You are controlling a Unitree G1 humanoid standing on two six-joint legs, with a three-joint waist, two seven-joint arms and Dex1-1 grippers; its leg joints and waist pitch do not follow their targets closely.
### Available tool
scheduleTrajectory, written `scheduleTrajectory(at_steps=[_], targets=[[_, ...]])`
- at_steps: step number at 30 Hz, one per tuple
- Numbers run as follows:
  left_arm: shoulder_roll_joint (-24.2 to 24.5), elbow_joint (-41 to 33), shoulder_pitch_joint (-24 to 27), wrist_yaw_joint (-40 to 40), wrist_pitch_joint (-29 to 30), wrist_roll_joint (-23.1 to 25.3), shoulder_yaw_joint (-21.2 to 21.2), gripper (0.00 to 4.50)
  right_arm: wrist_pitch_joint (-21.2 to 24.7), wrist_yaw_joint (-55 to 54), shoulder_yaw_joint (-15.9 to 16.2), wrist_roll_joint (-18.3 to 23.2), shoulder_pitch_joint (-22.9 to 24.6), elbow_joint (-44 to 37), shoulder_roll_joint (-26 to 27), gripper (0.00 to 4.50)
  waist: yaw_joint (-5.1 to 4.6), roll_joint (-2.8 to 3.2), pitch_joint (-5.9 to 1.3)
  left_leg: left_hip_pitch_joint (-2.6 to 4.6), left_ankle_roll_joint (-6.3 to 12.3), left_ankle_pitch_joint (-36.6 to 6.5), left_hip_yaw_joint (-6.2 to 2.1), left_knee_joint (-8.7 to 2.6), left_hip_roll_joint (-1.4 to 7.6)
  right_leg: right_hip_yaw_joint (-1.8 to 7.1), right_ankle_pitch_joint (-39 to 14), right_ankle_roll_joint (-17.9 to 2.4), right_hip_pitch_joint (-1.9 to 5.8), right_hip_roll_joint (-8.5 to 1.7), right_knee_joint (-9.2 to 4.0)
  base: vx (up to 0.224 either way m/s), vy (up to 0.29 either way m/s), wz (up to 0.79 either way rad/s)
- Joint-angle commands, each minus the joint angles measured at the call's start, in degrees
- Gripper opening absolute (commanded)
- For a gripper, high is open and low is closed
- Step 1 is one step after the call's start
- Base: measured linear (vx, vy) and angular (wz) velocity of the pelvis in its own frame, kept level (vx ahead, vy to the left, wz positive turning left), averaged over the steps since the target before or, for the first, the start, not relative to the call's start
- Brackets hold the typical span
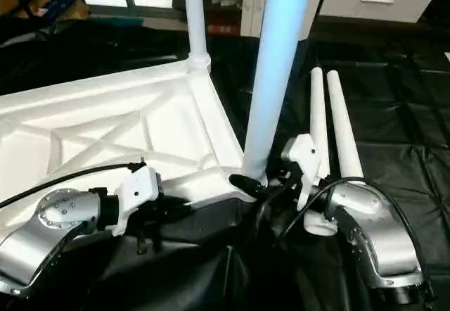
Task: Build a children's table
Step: Rotate leg to tighten
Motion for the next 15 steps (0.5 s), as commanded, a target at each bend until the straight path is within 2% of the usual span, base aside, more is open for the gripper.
scheduleTrajectory(at_steps=[1, 3, 5, 7, 10, 12, 15], targets=[[0.7, 2.5, 2.2, -1.3, 1.1, 0.2, -2.8, 0.0, -0.6, 1.1, 0.4, 1.0, 0.6, -0.4, -0.2, 2.83, 0.04, -0.5, -2.58, 0.88, 9.67, -2.7, -1.07, -2.97, 3.65, 1.93, -1.5, -16.4, 3.39, -3.35, -2.65, 0.0, 0.0, 0.0], [0.8, 2.3, 2.4, -1.5, 1.0, 0.0, -2.8, 0.0, -0.5, 1.3, 0.5, 1.2, 0.6, -0.5, -0.2, 2.76, 0.0, -0.53, -2.47, 0.86, 7.59, -5.2, -1.07, -3.19, 3.7, 1.99, -5.9, -15.4, 3.32, -3.31, -2.96, 0.0, 0.0, 0.0], [0.8, 2.3, 2.4, -1.5, 0.9, 0.0, -2.8, 0.0, -0.4, 1.4, 0.4, 1.2, 0.7, -0.6, -0.1, 2.45, -0.06, -0.48, -2.58, 0.92, 6.87, -5.4, -1.09, -3.2, 3.65, 2.03, -6.0, -14.9, 3.29, -3.28, -2.94, 0.0, 0.0, 0.0], [0.8, 2.4, 2.4, -1.6, 0.7, -0.1, -2.8, 0.0, -0.4, 1.2, 0.3, 1.5, 0.7, -0.5, 0.0, 2.38, -0.08, -0.46, -2.83, 0.88, 7.09, -3.6, -1.08, -3.03, 3.53, 2.05, -3.3, -15.0, 3.39, -3.22, -2.62, 0.0, 0.0, 0.0], [0.9, 2.6, 2.4, -1.7, 0.4, -0.1, -2.9, 0.0, -0.6, 1.0, 0.3, 1.5, 0.8, -0.3, 0.0, 2.11, -0.08, -0.53, -3.06, 0.72, 8.5, -1.0, -1.01, -2.69, 3.39, 2.05, 1.4, -15.7, 3.52, -3.19, -2.18, 0.0, 0.0, 0.0], [0.9, 2.6, 2.4, -1.7, 0.3, -0.1, -3.1, 0.0, -0.5, -0.1, 0.2, 1.0, 1.0, 0.0, 0.1, 2.07, -0.05, -0.55, -3.11, 0.62, 9.02, -0.8, -1.01, -2.59, 3.36, 2.02, 1.6, -16.0, 3.6, -3.23, -2.13, 0.0, 0.0, 0.0], [0.6, 2.7, 2.2, -1.5, 0.4, 0.1, -3.3, 0.0, 0.3, -1.5, 0.3, 0.5, 1.0, 0.4, 0.5, 2.05, 0.03, -0.49, -3.02, 0.7, 8.59, -2.1, -1.03, -2.67, 3.45, 1.98, -1.1, -15.9, 3.49, -3.23, -2.33, 0.0, 0.0, 0.0]])
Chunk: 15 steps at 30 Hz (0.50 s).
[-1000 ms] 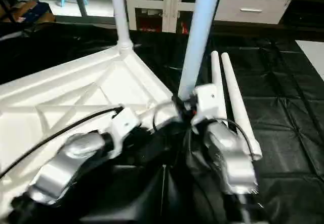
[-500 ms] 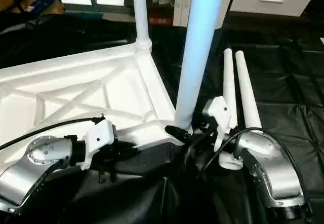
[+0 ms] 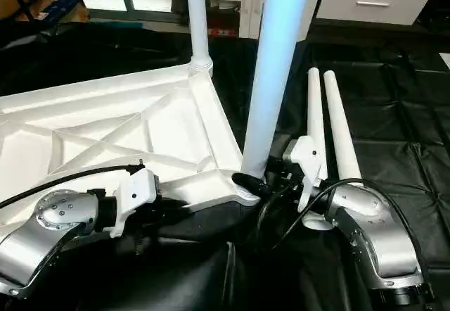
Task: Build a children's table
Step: Rotate leg to tighten
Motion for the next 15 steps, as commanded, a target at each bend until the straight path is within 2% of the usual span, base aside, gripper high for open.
scheduleTrajectory(at_steps=[1, 4, 7, 8, 9, 10, 11, 12, 13, 15], targets=[[0.1, 2.4, 2.0, -0.7, 1.2, 0.3, -3.3, 0.0, 0.5, -0.8, 0.3, 0.2, 0.6, 0.2, 0.6, 2.05, 0.06, -0.57, -3.01, 0.68, 8.63, -2.5, -1.21, -3.14, 3.33, 1.96, -1.7, -15.8, 3.38, -3.17, -2.71, 0.0, 0.0, 0.0], [-2.3, 1.8, 1.3, 1.0, 3.6, 0.2, -4.1, 0.0, 2.4, -7.7, 1.6, -3.4, 0.6, 1.7, 3.4, 2.04, -0.16, -0.65, -2.74, 0.59, 7.44, -4.0, -1.19, -3.33, 3.39, 2.02, -4.3, -15.4, 3.18, -3.19, -2.99, 0.0, 0.0, 0.0], [-7.2, 2.0, -0.4, 6.5, 9.1, 1.0, -4.7, 0.0, 5.7, -18.5, 1.8, -7.1, -0.5, 4.5, 8.7, 2.01, -0.6, -0.54, -1.92, 0.79, 3.93, -10.6, -1.21, -3.97, 3.38, 2.12, -14.9, -13.5, 2.55, -3.19, -4.05, 0.0, 0.0, 0.0], [-11.2, 3.2, -1.9, 11.4, 12.4, 2.5, -4.8, 0.0, 8.0, -25.6, 1.8, -9.4, -1.4, 6.4, 12.4, 2.01, -0.81, -0.57, -1.21, 1.02, 1.55, -15.4, -1.48, -4.43, 3.27, 2.07, -23.5, -11.3, 2.34, -3.26, -4.83, 0.0, 0.0, 0.0], [-11.8, 3.4, -2.2, 12.2, 12.8, 2.8, -4.8, 0.0, 8.3, -26.7, 1.8, -9.7, -1.6, 6.7, 13.0, 2.01, -1.12, -0.59, -1.07, 1.39, -0.56, -19.0, -2.05, -4.58, 3.07, 1.93, -30.7, -8.8, 2.21, -3.38, -5.37, -0.053, 0.01, -0.02], [-12.8, 3.8, -2.6, 13.5, 13.5, 3.3, -4.8, 0.0, 8.7, -28.4, 1.8, -10.3, -1.8, 7.2, 13.9, 2.01, -1.23, -0.55, -1.38, 1.53, -1.52, -19.8, -2.41, -4.66, 2.98, 1.97, -33.3, -6.7, 2.2, -3.53, -5.61, -0.054, 0.019, -0.06], [-19.7, 6.5, -4.7, 20.8, 17.4, 4.8, -4.0, 0.0, 9.1, -35.3, 2.1, -12.2, -3.3, 10.7, 19.3, 1.99, -1.51, -0.56, -1.51, 1.34, -2.04, -19.1, -2.42, -4.81, 3.03, 2.02, -31.6, -6.1, 2.17, -3.46, -5.59, -0.054, 0.019, -0.06], [-22.3, 7.6, -5.6, 22.6, 18.5, 4.9, -4.2, 0.0, 8.8, -37.2, 2.6, -12.6, -4.1, 12.4, 21.7, 1.99, -1.69, -0.94, -1.46, 1.24, -1.93, -19.2, -2.37, -4.88, 2.93, 1.99, -31.9, -5.7, 2.04, -3.33, -5.87, -0.053, 0.025, -0.05], [-23.9, 8.3, -6.2, 23.6, 19.0, 4.9, -4.3, 0.0, 8.6, -38.4, 2.9, -12.9, -4.6, 13.6, 23.2, 1.99, -1.67, -0.84, -1.41, 1.5, -2.1, -20.5, -2.56, -4.89, 2.72, 1.91, -34.0, -4.7, 1.78, -3.36, -6.11, -0.052, 0.028, -0.01], [-24.6, 8.8, -6.9, 23.0, 17.9, 5.3, -5.8, 0.0, 8.1, -38.7, 4.1, -13.1, -5.4, 15.2, 25.2, 1.99, -1.67, -0.76, -1.39, 1.58, -1.43, -22.0, -2.7, -4.99, 2.64, 1.96, -34.8, -3.0, 1.56, -3.37, -6.52, -0.026, 0.014, 0.0]])
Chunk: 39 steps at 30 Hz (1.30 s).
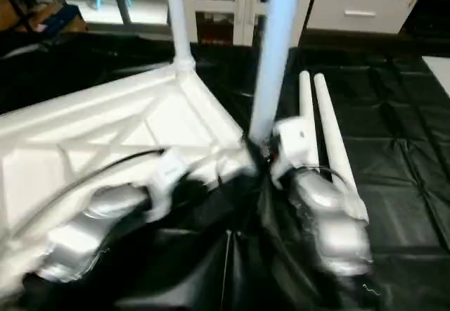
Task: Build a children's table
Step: Rotate leg to tighten
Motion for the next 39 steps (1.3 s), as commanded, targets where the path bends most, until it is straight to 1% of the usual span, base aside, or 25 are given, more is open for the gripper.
scheduleTrajectory(at_steps=[1, 3, 4, 5, 6, 8, 9, 10, 12, 13, 14, 15, 16, 17, 18, 19, 23, 24, 25, 26, 29, 30, 32, 35, 39], targets=[[-2.0, 3.3, -0.3, 0.0, -1.2, -0.5, -4.8, 0.0, 3.8, 1.2, 6.6, 0.7, 2.7, 7.1, 4.4, 1.98, -0.12, -0.6, -1.15, 0.34, -0.52, -22.6, -2.62, -5.28, 2.9, 1.69, -34.4, -3.0, 0.28, -3.06, -5.71, 0.0, 0.0, 0.0], [-0.7, 2.5, 0.1, -1.2, -1.9, -0.5, -5.1, 0.0, 2.9, 3.3, 7.1, 1.1, 2.5, 6.6, 3.9, 1.98, -0.26, -0.65, -1.13, 0.31, -0.39, -23.9, -2.88, -5.49, 2.92, 1.49, -35.2, -2.0, 0.32, -3.1, -5.89, 0.0, 0.0, 0.0], [1.2, 1.7, 0.7, -2.8, -3.0, -0.3, -5.0, 0.0, 2.4, 7.2, 7.2, 2.7, 2.6, 5.1, 2.6, 1.98, -0.23, -0.65, -1.23, 0.28, -0.12, -23.9, -2.93, -5.56, 2.94, 1.51, -34.3, -1.8, 0.39, -3.14, -5.96, 0.0, 0.0, 0.0], [3.7, 0.9, 1.6, -5.0, -4.8, -0.3, -4.9, 0.0, 1.3, 11.4, 7.4, 4.1, 3.0, 3.0, 0.4, 1.98, -0.25, -0.55, -1.35, 0.24, -0.03, -23.3, -2.85, -5.6, 3.04, 1.63, -33.0, -2.1, 0.38, -3.16, -5.83, 0.0, 0.0, 0.0], [5.2, 0.3, 2.2, -6.2, -5.6, -0.2, -4.9, 0.0, 0.7, 13.8, 7.5, 4.9, 3.3, 1.5, -0.9, 2.54, -0.11, -0.63, -1.38, 0.0, 0.61, -22.2, -2.78, -5.66, 3.23, 1.78, -30.0, -2.6, 0.61, -3.14, -5.66, 0.0, 0.0, 0.0], [10.6, -1.2, 4.3, -11.1, -8.9, -0.8, -3.9, 0.0, -0.3, 19.5, 5.0, 7.4, 4.4, -2.9, -6.1, 2.67, 0.07, -0.64, -1.17, -0.34, 1.9, -20.7, -2.66, -5.79, 3.42, 1.89, -26.9, -3.8, 0.98, -3.16, -5.26, 0.0, 0.0, 0.0], [10.6, -1.2, 4.3, -11.1, -8.9, -0.8, -3.9, 0.0, -0.3, 19.5, 5.0, 7.4, 4.4, -2.9, -6.1, 2.69, 0.08, -0.68, -1.42, -0.24, 2.2, -19.8, -2.47, -5.67, 3.41, 1.93, -25.8, -4.4, 1.04, -3.19, -5.26, 0.0, 0.0, 0.0], [12.5, -1.9, 5.2, -13.4, -10.8, -1.5, -3.6, 0.0, -0.7, 22.0, 4.2, 8.4, 4.7, -4.2, -8.0, 2.77, 0.17, -0.53, -1.61, -0.14, 2.45, -18.4, -2.34, -5.49, 3.41, 2.01, -23.9, -5.4, 0.98, -3.26, -5.1, 0.051, -0.02, 0.01], [16.8, -3.7, 7.2, -18.1, -12.5, -3.4, -2.3, 0.0, -0.8, 29.9, 2.8, 11.3, 6.1, -7.9, -14.1, 3.1, 0.27, -0.5, -2.1, -0.47, 4.62, -11.3, -1.98, -5.05, 3.57, 1.86, -11.7, -9.5, 1.77, -2.89, -3.85, 0.056, -0.018, 0.01], [18.2, -4.1, 7.9, -19.6, -12.7, -4.1, -1.7, 0.0, -0.6, 33.2, 2.2, 12.6, 6.7, -9.3, -16.6, 3.1, 0.48, -0.51, -2.19, -0.23, 5.29, -10.4, -1.88, -4.82, 3.69, 1.84, -10.1, -10.4, 1.75, -2.91, -3.73, 0.074, -0.011, 0.04], [18.2, -4.1, 7.9, -19.6, -12.7, -4.1, -1.7, 0.0, -0.6, 33.2, 2.2, 12.6, 6.7, -9.3, -16.6, 3.15, 0.45, -0.35, -2.04, -0.24, 6.44, -9.8, -1.54, -4.57, 3.72, 1.92, -8.7, -12.1, 1.57, -3.0, -3.55, 0.074, -0.011, 0.04], [19.6, -4.3, 8.4, -20.5, -12.7, -4.6, -1.1, 0.0, -0.1, 36.5, 1.4, 13.9, 7.5, -10.7, -19.1, 3.22, 0.55, -0.16, -2.44, -0.3, 7.52, -6.2, -1.42, -4.22, 3.61, 1.79, -4.3, -14.1, 1.88, -2.99, -2.91, 0.093, -0.017, 0.02], [20.0, -4.2, 8.5, -20.6, -12.9, -4.7, -0.8, 0.0, 0.0, 37.7, 1.1, 14.3, 7.8, -11.1, -20.2, 3.33, 0.71, -0.13, -2.63, -0.15, 8.2, -4.2, -1.31, -4.02, 3.64, 1.78, -1.2, -15.0, 1.96, -2.87, -2.57, 0.087, -0.019, 0.01], [20.5, -4.1, 8.6, -20.7, -13.2, -4.9, -0.6, 0.0, 0.0, 39.0, 0.7, 14.6, 8.1, -11.4, -21.2, 3.46, 0.96, -0.23, -2.94, 0.0, 10.18, 0.8, -1.06, -3.43, 3.48, 1.81, 6.5, -16.5, 2.04, -2.7, -1.73, 0.087, -0.019, 0.01], [20.9, -4.1, 8.7, -20.8, -13.4, -5.1, -0.4, 0.0, -0.6, 39.7, 0.5, 14.3, 8.3, -11.4, -22.1, 3.46, 1.17, -0.22, -2.93, -0.2, 12.02, 4.5, -1.01, -3.08, 3.42, 1.8, 11.4, -17.6, 2.08, -2.74, -1.22, 0.076, -0.016, 0.02], [21.3, -3.9, 8.7, -21.0, -13.8, -5.3, -0.3, 0.0, -1.5, 40.0, 0.4, 14.0, 8.4, -11.2, -22.7, 3.46, 1.2, -0.52, -2.92, -0.47, 13.02, 5.7, -0.96, -2.84, 3.25, 1.87, 13.2, -18.1, 2.31, -2.87, -1.01, 0.059, -0.016, 0.02], [21.9, -3.5, 8.9, -21.9, -15.3, -5.7, -0.1, 0.0, -3.2, 41.0, 0.6, 14.1, 8.3, -10.7, -24.0, 3.46, 1.3, -0.54, -2.93, -0.73, 13.2, 3.5, -1.17, -2.81, 3.42, 1.75, 9.1, -17.8, 2.44, -3.04, -1.05, 0.015, -0.004, 0.0], [22.0, -3.5, 8.9, -22.1, -15.5, -5.8, -0.1, 0.0, -3.4, 41.4, 0.7, 14.3, 8.3, -10.6, -24.3, 3.46, 1.28, -0.48, -2.56, -0.65, 12.82, 1.7, -1.12, -2.99, 3.54, 1.67, 5.7, -17.5, 2.18, -2.99, -1.44, 0.0, 0.0, 0.0], [22.0, -3.5, 8.9, -22.1, -15.5, -5.8, -0.1, 0.0, -3.4, 41.4, 0.7, 14.3, 8.3, -10.6, -24.3, 3.46, 1.24, -0.45, -2.41, -0.65, 12.39, 0.3, -1.14, -3.12, 3.62, 1.63, 3.3, -17.4, 2.16, -3.05, -1.64, 0.0, 0.0, 0.0], [22.0, -3.6, 8.9, -22.2, -15.5, -6.0, -0.1, 0.0, -3.7, 41.7, 0.9, 14.3, 8.2, -10.3, -24.4, 3.31, 1.08, -0.45, -2.19, -0.52, 10.62, -3.3, -1.18, -3.44, 3.72, 1.66, -3.2, -16.6, 2.08, -3.12, -2.22, 0.0, 0.0, 0.0], [21.9, -3.9, 8.9, -22.1, -15.2, -6.3, -0.1, 0.0, -3.7, 41.5, 1.2, 14.0, 8.3, -10.1, -24.2, 3.1, 0.99, -0.41, -2.13, -0.36, 8.83, -5.2, -1.21, -3.62, 3.76, 1.77, -6.8, -15.7, 1.93, -3.09, -2.54, 0.0, 0.0, 0.0], [21.9, -4.0, 8.9, -22.1, -15.2, -6.3, -0.2, 0.0, -3.9, 41.4, 1.3, 13.8, 8.4, -9.8, -24.1, 3.1, 1.02, -0.32, -2.19, -0.23, 8.47, -5.1, -1.18, -3.61, 3.75, 1.78, -6.4, -15.6, 1.84, -2.97, -2.48, 0.0, 0.0, 0.0], [21.9, -4.0, 8.9, -22.2, -15.4, -6.4, -0.2, 0.0, -4.2, 41.0, 1.2, 13.6, 8.3, -9.3, -23.7, 2.77, 1.02, -0.31, -2.37, -0.3, 8.64, -3.6, -1.19, -3.5, 3.69, 1.78, -3.8, -15.8, 1.92, -2.91, -2.18, 0.0, 0.0, 0.0], [22.0, -3.8, 8.8, -22.4, -15.6, -6.5, -0.2, 0.0, -4.5, 40.4, 0.9, 13.8, 8.0, -8.6, -23.3, 2.59, 1.08, -0.33, -2.63, -0.43, 10.3, -0.3, -1.1, -3.12, 3.53, 1.78, 2.2, -16.9, 2.09, -2.89, -1.58, 0.0, 0.0, 0.0], [22.0, -3.7, 8.8, -22.5, -15.8, -6.5, -0.4, 0.0, -4.5, 39.6, 0.8, 13.8, 7.8, -8.0, -23.0, 2.18, 1.15, -0.38, -2.54, -0.53, 10.6, -1.1, -1.12, -3.17, 3.6, 1.72, 0.4, -16.9, 2.13, -2.99, -1.72, 0.0, 0.0, 0.0]])
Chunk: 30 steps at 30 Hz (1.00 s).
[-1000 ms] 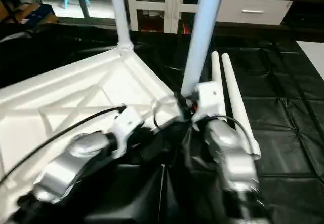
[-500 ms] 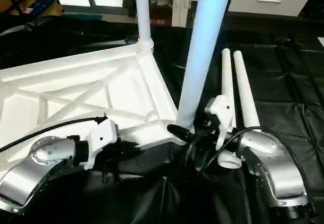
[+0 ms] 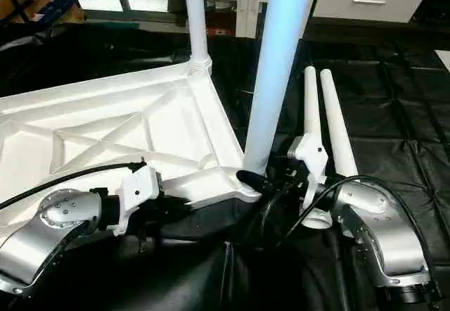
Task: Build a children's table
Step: Rotate leg to tighten
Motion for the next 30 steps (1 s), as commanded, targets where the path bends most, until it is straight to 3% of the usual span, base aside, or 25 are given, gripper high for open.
scheduleTrajectory(at_steps=[1, 2, 8, 10, 12, 13, 14, 16, 19, 20, 22, 24, 28, 29, 30], targets=[[0.6, 2.1, 2.1, -1.2, 0.9, -0.3, -2.4, 0.0, -0.3, -1.3, -0.2, -0.4, -0.1, 1.1, 0.3, 2.18, 0.27, -0.82, -2.79, 0.54, 9.86, -1.4, -1.25, -3.02, 3.29, 1.87, -0.7, -16.1, 3.47, -3.15, -2.59, 0.0, 0.0, 0.0], [0.3, 2.0, 2.0, -1.1, 1.2, -0.3, -2.7, 0.0, 0.3, -3.2, -0.1, -1.0, -0.2, 1.5, 1.2, 2.02, 0.21, -0.81, -2.74, 0.51, 9.66, -1.9, -1.24, -3.04, 3.26, 1.88, -1.6, -16.1, 3.43, -3.13, -2.64, 0.0, 0.0, 0.0], [-2.3, 2.3, 0.9, 1.8, 3.8, 0.6, -3.5, 0.0, 4.1, -12.1, 1.7, -4.5, -0.4, 2.2, 5.3, 1.96, -0.11, -0.77, -2.35, 0.47, 6.82, -6.3, -1.35, -3.49, 3.22, 1.94, -8.7, -14.4, 3.23, -3.15, -3.39, 0.0, 0.0, 0.0], [-5.0, 3.1, -0.4, 5.1, 7.1, 1.6, -4.1, 0.0, 7.3, -18.3, 2.4, -6.1, -0.8, 3.4, 9.0, 1.96, -0.36, -0.59, -2.06, 0.52, 4.73, -9.0, -1.39, -3.95, 3.25, 1.89, -14.0, -13.3, 2.9, -3.04, -3.95, 0.0, 0.0, 0.0], [-7.2, 4.0, -1.4, 8.2, 9.4, 2.9, -4.5, 0.0, 9.6, -24.2, 1.7, -7.4, -1.1, 4.3, 12.2, 1.95, -0.6, -0.68, -1.16, 0.98, 0.88, -16.2, -1.91, -4.63, 3.21, 1.96, -27.3, -9.4, 2.47, -3.3, -4.99, 0.0, 0.0, 0.0], [-9.1, 4.9, -2.2, 10.9, 10.8, 4.0, -4.7, 0.0, 11.1, -28.2, 1.3, -8.2, -1.2, 4.9, 14.7, 1.95, -0.81, -0.53, -1.21, 1.25, -0.39, -18.1, -2.0, -4.72, 3.07, 2.04, -30.2, -7.8, 2.08, -3.28, -5.33, 0.0, 0.0, 0.0], [-13.2, 6.4, -3.4, 15.5, 13.9, 4.9, -4.1, 0.0, 11.2, -33.0, 1.7, -10.3, -1.4, 6.2, 17.7, 1.95, -0.82, -0.54, -1.68, 1.45, -1.04, -17.5, -2.09, -4.67, 3.09, 2.01, -29.4, -7.4, 2.26, -3.31, -5.3, 0.0, 0.0, 0.0], [-20.5, 9.4, -5.6, 22.5, 16.9, 5.6, -3.3, 0.0, 9.6, -38.1, 4.1, -13.2, -2.0, 9.7, 22.8, 1.95, -1.11, -0.74, -1.59, 1.59, -2.44, -19.4, -2.08, -4.77, 2.95, 2.09, -29.7, -6.3, 1.74, -3.07, -5.75, 0.0, 0.0, 0.0], [-23.2, 9.8, -6.5, 22.9, 16.6, 5.3, -4.7, 0.0, 7.9, -38.6, 6.6, -14.0, -3.0, 12.2, 25.6, 1.95, -1.14, -0.62, -1.57, 1.63, -1.83, -21.6, -2.31, -4.94, 2.68, 2.04, -31.4, -4.7, 1.55, -3.1, -6.15, 0.0, 0.0, 0.0], [-23.5, 9.5, -6.6, 22.4, 16.5, 5.1, -5.1, 0.0, 7.6, -38.2, 7.6, -14.3, -3.5, 12.6, 26.0, 1.94, -1.16, -0.56, -1.54, 1.49, -1.4, -23.3, -2.62, -5.21, 2.66, 1.87, -32.9, -3.2, 1.63, -3.07, -6.44, 0.0, 0.0, 0.0], [-20.2, 8.1, -5.8, 19.2, 14.1, 5.3, -5.7, 0.0, 6.3, -32.9, 7.2, -10.8, -3.8, 10.3, 25.3, 1.94, -1.13, -0.59, -1.94, 1.23, -0.66, -22.4, -2.75, -5.35, 2.67, 1.85, -30.7, -2.5, 2.01, -3.14, -6.37, 0.0, 0.0, 0.0], [-16.7, 7.4, -4.8, 16.6, 12.2, 5.7, -5.0, 0.0, 4.2, -27.7, 6.5, -8.9, -3.5, 7.4, 22.9, 2.5, -1.15, -0.51, -1.96, 0.94, -0.17, -20.5, -2.57, -5.43, 2.88, 1.96, -26.7, -3.3, 2.14, -3.11, -6.11, 0.0, 0.0, 0.0], [-12.5, 6.6, -3.4, 12.4, 8.5, 5.3, -4.0, 0.0, 2.7, -23.5, 5.0, -7.9, -3.3, 5.3, 19.3, 2.86, -0.99, -0.78, -2.26, 0.57, 1.75, -17.1, -2.27, -5.24, 2.92, 2.03, -22.3, -5.5, 2.73, -3.17, -5.7, 0.0, 0.0, 0.0], [-8.6, 4.7, -1.6, 7.8, 6.2, 3.5, -2.6, 0.0, 2.3, -19.4, 3.2, -6.7, -3.2, 3.9, 15.2, 2.98, -1.03, -0.72, -2.45, 0.38, 2.84, -13.7, -2.07, -5.07, 2.98, 2.08, -17.6, -7.6, 3.1, -3.18, -5.15, 0.0, 0.0, 0.0], [-7.0, 3.8, -0.8, 5.8, 5.5, 2.5, -1.9, 0.0, 2.0, -17.3, 2.4, -6.0, -3.1, 3.3, 13.4, 3.06, -0.91, -0.74, -2.62, 0.25, 3.21, -12.5, -2.23, -4.96, 3.09, 1.93, -16.1, -8.3, 3.38, -3.31, -4.9, 0.0, 0.0, 0.0]])
